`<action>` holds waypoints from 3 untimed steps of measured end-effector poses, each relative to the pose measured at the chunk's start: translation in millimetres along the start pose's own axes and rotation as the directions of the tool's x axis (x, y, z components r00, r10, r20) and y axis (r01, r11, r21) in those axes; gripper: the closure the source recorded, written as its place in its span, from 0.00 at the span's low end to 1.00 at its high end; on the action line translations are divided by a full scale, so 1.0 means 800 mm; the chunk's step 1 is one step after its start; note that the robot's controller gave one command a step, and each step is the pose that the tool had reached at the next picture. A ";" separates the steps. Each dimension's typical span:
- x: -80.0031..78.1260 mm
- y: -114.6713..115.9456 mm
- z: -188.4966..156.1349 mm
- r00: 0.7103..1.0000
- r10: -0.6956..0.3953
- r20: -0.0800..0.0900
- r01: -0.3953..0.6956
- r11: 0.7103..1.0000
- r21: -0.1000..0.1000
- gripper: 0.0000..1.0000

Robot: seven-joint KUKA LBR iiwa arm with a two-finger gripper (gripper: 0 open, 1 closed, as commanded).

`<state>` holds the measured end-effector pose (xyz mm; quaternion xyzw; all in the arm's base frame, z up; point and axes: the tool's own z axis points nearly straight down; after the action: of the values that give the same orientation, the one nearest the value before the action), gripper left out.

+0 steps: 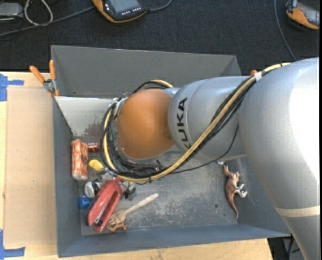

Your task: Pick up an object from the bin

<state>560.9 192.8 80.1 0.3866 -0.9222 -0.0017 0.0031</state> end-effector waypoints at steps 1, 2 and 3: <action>-0.030 -0.038 0.011 0.992 -0.128 0.004 0.128 0.992 0.001 1.00; -0.021 -0.030 -0.062 0.992 -0.126 -0.002 0.126 0.992 -0.004 1.00; -0.012 -0.039 -0.167 0.983 -0.186 -0.002 0.186 0.983 -0.004 1.00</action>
Offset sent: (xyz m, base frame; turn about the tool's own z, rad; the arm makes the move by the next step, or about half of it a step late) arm 0.0140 -0.0061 0.1621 -0.1058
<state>591.1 177.9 213.6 0.4709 -0.8822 -0.0032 0.0045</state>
